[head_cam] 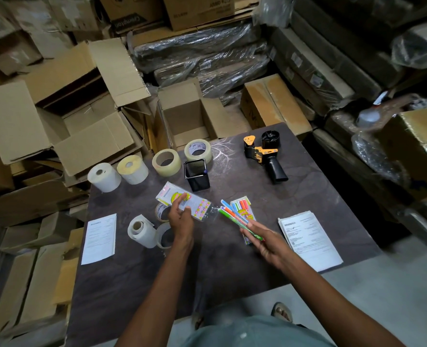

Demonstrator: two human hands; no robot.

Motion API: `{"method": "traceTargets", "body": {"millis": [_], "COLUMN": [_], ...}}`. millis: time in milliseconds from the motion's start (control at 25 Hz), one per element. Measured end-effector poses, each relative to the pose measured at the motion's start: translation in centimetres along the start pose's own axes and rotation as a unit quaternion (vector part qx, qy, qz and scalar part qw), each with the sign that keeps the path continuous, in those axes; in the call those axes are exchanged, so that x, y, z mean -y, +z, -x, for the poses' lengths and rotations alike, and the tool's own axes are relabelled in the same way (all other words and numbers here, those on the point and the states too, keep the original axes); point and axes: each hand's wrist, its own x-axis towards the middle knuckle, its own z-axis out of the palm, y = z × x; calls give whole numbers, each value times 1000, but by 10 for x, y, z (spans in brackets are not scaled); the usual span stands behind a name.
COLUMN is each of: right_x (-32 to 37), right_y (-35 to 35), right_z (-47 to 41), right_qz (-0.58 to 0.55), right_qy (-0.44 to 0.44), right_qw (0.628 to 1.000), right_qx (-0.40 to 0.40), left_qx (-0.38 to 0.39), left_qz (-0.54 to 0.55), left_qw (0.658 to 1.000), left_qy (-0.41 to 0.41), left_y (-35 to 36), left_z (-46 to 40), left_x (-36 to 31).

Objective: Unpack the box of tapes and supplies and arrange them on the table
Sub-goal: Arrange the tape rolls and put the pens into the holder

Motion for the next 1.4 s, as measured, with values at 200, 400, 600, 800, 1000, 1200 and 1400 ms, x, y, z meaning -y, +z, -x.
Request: {"method": "traceTargets", "body": {"millis": [200, 400, 600, 800, 1000, 1200, 1400], "right_x": [14, 16, 8, -3, -16, -33, -45], "right_y": [-2, 11, 28, 42, 57, 81, 104], "right_z": [-5, -7, -8, -8, -5, 2, 3], "right_qz": [-13, -11, 0, 4, 5, 22, 75], "right_qy": [-13, -14, -14, -9, 9, 13, -18], "right_qw": [1000, 1000, 1000, 1000, 999, 996, 990], "right_qx": [-4, 13, 11, 17, 30, 82, 120], "left_qx": [51, 123, 138, 108, 110, 197, 163], "left_qz": [-44, -111, -238, -360, -240, 10, 85], "left_qw": [996, 982, 957, 926, 964, 973, 975], "left_qy": [-60, -95, -91, -35, -36, -119, -124], "left_y": [-3, -9, -21, -34, -29, -11, -15], "left_z": [25, 37, 36, 37, 51, 48, 26], "left_x": [22, 57, 65, 62, 23, -24, -32]}}
